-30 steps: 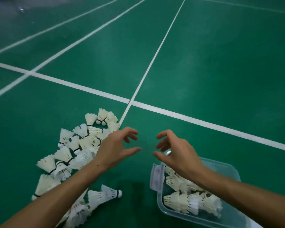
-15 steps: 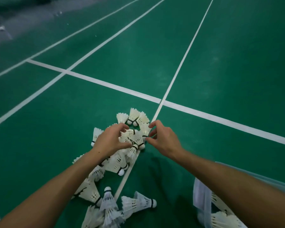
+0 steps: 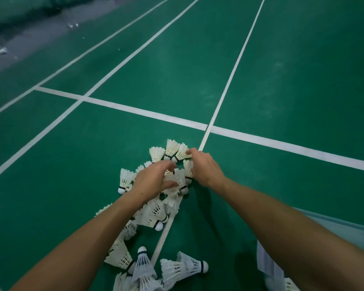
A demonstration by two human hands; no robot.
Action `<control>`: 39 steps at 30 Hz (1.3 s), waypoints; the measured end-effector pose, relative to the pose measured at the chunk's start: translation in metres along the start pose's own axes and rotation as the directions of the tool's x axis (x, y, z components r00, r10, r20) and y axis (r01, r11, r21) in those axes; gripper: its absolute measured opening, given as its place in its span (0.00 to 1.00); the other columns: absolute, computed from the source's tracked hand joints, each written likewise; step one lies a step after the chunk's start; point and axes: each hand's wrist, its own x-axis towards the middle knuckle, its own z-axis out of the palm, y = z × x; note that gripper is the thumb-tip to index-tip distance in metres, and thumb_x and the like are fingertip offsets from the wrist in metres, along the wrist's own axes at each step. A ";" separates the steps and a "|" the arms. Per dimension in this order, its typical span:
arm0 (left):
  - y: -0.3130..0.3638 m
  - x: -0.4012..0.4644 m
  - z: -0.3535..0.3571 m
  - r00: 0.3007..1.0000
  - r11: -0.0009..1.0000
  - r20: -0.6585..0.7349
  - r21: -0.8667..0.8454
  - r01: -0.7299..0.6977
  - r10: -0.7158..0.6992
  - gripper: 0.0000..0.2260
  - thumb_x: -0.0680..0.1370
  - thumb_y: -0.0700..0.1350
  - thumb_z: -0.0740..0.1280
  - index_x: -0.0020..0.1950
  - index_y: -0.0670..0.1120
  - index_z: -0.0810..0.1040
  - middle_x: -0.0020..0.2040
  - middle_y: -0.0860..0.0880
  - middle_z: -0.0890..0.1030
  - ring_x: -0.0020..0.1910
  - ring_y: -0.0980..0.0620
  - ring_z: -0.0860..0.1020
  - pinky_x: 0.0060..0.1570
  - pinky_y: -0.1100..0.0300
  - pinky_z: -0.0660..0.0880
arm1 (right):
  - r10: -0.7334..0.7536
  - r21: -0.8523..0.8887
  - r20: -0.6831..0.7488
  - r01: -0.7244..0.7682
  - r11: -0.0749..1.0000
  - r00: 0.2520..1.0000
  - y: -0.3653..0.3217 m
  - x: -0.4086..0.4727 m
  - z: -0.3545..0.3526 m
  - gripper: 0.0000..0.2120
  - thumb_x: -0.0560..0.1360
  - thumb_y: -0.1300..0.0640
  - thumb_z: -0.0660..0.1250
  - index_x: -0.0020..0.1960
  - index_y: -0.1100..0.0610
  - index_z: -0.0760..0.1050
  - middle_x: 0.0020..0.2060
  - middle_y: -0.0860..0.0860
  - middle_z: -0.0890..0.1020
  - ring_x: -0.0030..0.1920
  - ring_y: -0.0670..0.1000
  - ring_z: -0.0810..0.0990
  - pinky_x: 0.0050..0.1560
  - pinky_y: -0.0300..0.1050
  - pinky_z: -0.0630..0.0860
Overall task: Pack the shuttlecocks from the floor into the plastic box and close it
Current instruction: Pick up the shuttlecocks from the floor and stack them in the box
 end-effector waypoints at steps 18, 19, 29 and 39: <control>0.141 -0.020 -0.053 0.959 0.895 -0.065 -0.348 -0.280 0.274 0.23 0.69 0.51 0.82 0.62 0.52 0.80 0.37 0.57 0.82 0.32 0.62 0.76 0.37 0.68 0.72 | 0.044 0.311 -0.202 0.021 0.950 0.978 0.064 -0.174 -0.174 0.22 0.75 0.57 0.78 0.64 0.46 0.74 0.45 0.46 0.81 0.41 0.46 0.83 0.45 0.41 0.81; 0.158 -0.024 -0.055 0.951 0.876 -0.068 -0.374 -0.305 0.302 0.23 0.69 0.52 0.82 0.61 0.52 0.80 0.36 0.56 0.81 0.32 0.60 0.75 0.35 0.68 0.70 | 0.066 0.325 -0.220 0.010 0.946 0.973 0.070 -0.195 -0.186 0.22 0.75 0.57 0.78 0.64 0.46 0.74 0.45 0.46 0.81 0.41 0.45 0.83 0.44 0.38 0.80; 0.264 -0.052 -0.025 0.909 0.814 0.060 -0.472 -0.339 0.413 0.24 0.64 0.62 0.79 0.54 0.50 0.85 0.37 0.56 0.84 0.37 0.50 0.80 0.39 0.56 0.77 | 0.393 0.453 -0.425 -0.185 0.872 0.815 0.146 -0.353 -0.207 0.22 0.74 0.59 0.79 0.64 0.48 0.76 0.46 0.45 0.82 0.43 0.43 0.84 0.46 0.42 0.83; 0.274 -0.045 0.022 0.870 0.869 0.194 -0.313 -0.384 0.454 0.17 0.71 0.55 0.81 0.57 0.58 0.83 0.40 0.61 0.83 0.40 0.60 0.81 0.46 0.48 0.81 | 0.423 0.417 -0.309 -0.278 0.865 0.852 0.171 -0.353 -0.134 0.24 0.75 0.57 0.78 0.67 0.48 0.74 0.45 0.43 0.81 0.44 0.40 0.83 0.45 0.39 0.81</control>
